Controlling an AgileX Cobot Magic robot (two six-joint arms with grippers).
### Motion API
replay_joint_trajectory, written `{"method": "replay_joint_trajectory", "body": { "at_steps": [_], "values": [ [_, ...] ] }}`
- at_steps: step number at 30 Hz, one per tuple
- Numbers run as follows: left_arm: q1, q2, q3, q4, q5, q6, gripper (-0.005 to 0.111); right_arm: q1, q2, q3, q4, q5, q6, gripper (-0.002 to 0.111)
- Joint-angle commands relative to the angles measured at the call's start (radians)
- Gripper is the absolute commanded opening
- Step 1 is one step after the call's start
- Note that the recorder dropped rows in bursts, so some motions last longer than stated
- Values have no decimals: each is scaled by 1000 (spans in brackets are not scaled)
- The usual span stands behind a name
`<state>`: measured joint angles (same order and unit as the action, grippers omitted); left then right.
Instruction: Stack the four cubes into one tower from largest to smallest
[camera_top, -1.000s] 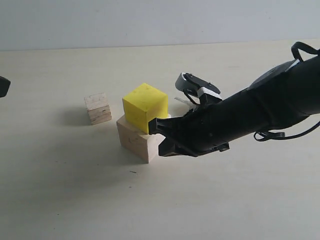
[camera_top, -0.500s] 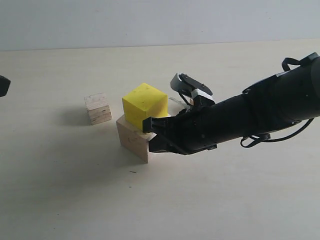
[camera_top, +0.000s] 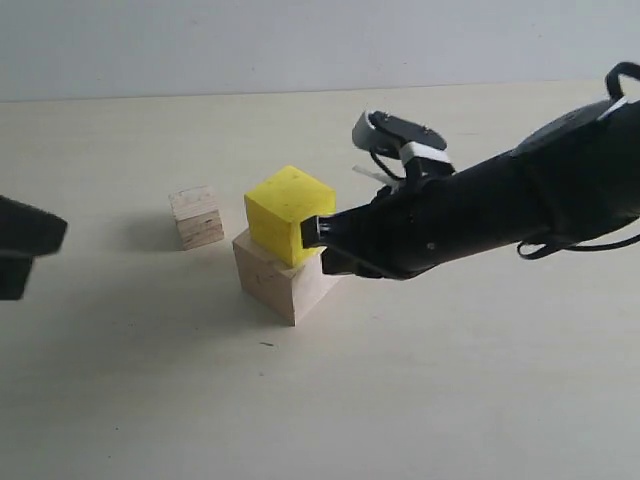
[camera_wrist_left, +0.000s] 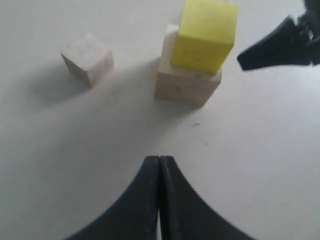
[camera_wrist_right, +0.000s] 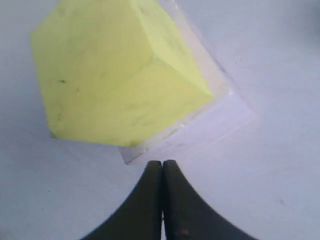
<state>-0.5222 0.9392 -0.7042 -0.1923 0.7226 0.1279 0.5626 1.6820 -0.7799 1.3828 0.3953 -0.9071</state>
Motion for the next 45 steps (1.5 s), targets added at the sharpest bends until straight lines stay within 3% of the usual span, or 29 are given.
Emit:
{"method": "replay_joint_trajectory", "body": {
  "at_steps": [1, 4, 8, 15, 22, 28, 45],
  "values": [
    [-6, 122, 66, -148, -81, 8, 0, -31, -157, -4, -323, -16, 299, 0],
    [-6, 243, 76, -296, -112, 86, 0, -71, -280, -4, -583, 28, 564, 0],
    [-6, 364, 76, -479, -173, 245, 0, -103, -401, -4, -767, 106, 710, 0],
    [-6, 554, 67, -809, -261, 546, 0, -111, -595, -4, -911, 216, 814, 0],
    [-6, 695, 3, -1033, -354, 779, 0, -111, -741, -4, -931, 297, 830, 0],
    [-6, 763, -52, -1049, -454, 791, 0, -111, -825, -4, -942, 351, 831, 0],
    [-6, 959, -216, -1047, -519, 838, 0, -111, -878, -4, -957, 433, 866, 0]
  ]
}}
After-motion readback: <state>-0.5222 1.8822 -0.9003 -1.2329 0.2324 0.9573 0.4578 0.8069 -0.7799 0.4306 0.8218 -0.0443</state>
